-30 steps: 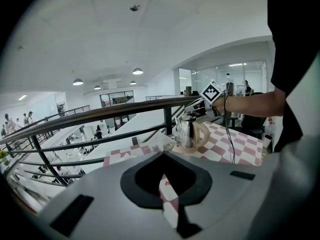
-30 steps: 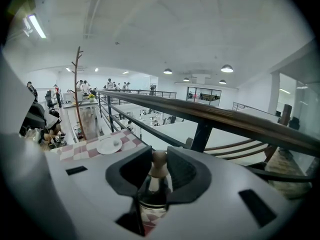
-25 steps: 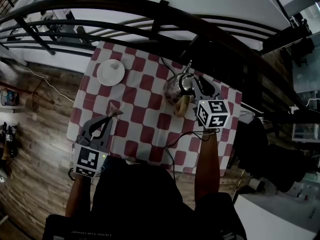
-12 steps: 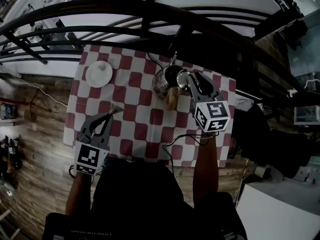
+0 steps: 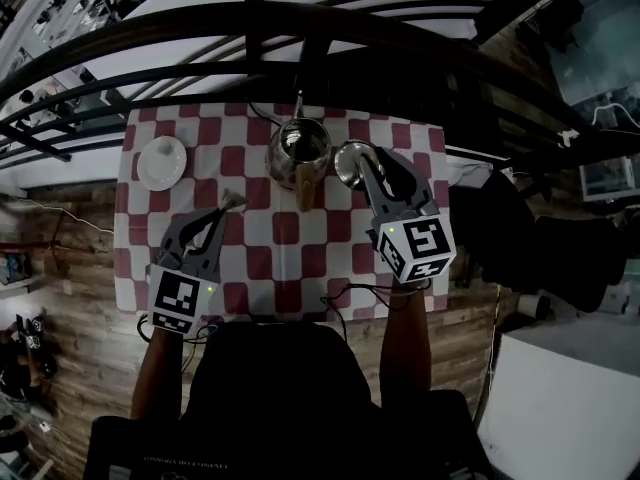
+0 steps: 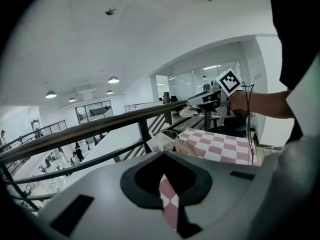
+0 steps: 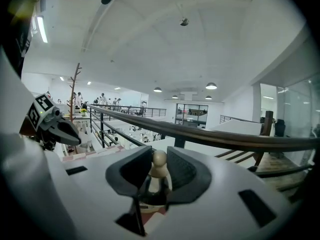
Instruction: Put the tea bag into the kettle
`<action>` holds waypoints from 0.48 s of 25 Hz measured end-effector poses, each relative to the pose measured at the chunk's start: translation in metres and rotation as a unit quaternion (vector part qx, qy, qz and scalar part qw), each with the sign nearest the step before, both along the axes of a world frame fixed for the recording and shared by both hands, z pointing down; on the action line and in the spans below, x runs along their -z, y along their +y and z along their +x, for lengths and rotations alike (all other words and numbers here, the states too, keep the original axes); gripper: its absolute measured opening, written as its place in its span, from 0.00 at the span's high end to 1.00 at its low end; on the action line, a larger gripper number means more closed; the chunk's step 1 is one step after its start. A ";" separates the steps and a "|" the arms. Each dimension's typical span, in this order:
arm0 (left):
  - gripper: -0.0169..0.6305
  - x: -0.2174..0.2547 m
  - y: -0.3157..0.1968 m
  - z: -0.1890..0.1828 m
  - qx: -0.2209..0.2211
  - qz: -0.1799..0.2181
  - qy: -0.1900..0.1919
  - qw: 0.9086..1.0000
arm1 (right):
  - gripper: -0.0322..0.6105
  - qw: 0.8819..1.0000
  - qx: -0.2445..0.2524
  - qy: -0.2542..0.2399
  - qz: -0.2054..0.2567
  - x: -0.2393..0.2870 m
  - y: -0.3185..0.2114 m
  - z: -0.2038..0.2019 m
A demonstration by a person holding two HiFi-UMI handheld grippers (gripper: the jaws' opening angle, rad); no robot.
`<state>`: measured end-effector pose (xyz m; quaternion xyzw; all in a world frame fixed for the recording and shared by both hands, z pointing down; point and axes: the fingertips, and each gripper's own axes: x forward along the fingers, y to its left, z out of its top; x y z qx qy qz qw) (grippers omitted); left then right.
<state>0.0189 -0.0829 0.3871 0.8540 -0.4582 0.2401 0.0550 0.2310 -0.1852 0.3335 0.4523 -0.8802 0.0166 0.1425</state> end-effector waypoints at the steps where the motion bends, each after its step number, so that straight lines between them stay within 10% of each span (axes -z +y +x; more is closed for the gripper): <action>1: 0.97 0.001 -0.005 0.005 -0.007 0.002 0.000 1.000 | 0.79 1.000 -0.004 -0.004 -0.003 -0.001 0.005 0.005; 12: 0.97 0.012 -0.066 0.053 -0.071 0.030 -0.014 0.997 | 0.79 0.999 -0.047 -0.004 -0.020 -0.010 0.041 0.051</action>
